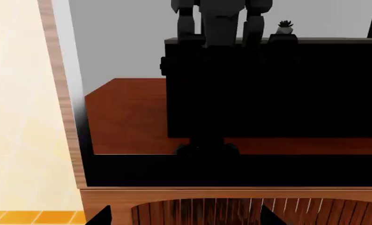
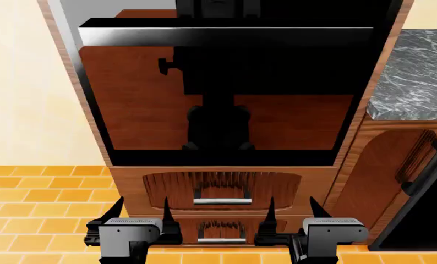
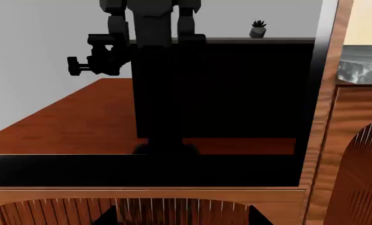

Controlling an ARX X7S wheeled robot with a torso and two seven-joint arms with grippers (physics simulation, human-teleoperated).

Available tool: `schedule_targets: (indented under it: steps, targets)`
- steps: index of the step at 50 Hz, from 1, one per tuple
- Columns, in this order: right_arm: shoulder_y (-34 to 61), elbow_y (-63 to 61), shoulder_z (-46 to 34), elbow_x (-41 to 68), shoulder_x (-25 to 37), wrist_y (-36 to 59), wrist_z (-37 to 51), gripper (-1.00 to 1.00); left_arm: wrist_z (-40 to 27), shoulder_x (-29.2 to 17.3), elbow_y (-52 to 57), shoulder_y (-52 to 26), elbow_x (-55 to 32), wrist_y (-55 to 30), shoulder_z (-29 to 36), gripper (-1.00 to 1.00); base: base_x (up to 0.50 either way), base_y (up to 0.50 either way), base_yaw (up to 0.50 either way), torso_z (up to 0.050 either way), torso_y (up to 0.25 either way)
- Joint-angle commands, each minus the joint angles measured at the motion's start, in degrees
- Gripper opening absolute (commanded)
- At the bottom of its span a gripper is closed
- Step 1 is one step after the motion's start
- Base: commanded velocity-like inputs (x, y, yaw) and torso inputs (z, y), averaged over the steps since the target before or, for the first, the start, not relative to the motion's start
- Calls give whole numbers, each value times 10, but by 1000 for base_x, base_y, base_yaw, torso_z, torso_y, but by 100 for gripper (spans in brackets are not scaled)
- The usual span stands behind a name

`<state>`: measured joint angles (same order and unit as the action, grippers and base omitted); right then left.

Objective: Preheat the oven by turning the temperature knob.

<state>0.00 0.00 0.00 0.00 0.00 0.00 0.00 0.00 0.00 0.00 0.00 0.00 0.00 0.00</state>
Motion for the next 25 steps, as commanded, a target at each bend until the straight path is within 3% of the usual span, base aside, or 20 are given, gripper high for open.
schedule_targets:
  steps: [1, 5, 12, 15, 19, 25]
  targets:
    - [-1, 1, -13, 1, 8, -7, 18, 100, -10, -9, -2, -1, -10, 0, 10, 100, 0, 0, 0, 0, 0]
    - [-2, 8, -33, -45, 25, -56, 54, 100, -19, -17, 2, 0, -24, 2, 17, 100, 0, 0, 0, 0, 0]
    - [-8, -41, -41, -67, 33, -55, 82, 100, -33, -26, 25, 0, -37, 2, 25, 100, 0, 0, 0, 0, 0]
    - [-4, -124, -33, -67, 31, -2, 90, 100, -50, -31, 94, -3, -18, 3, 32, 100, 0, 0, 0, 0, 0]
    - [9, -216, -19, -52, 38, 60, 86, 100, -55, -35, 185, -51, -34, -61, 32, 100, 0, 0, 0, 0, 0]
    - [57, -275, -14, -57, 53, 101, 86, 100, -67, -46, 280, -105, -22, -102, 43, 100, 0, 0, 0, 0, 0]
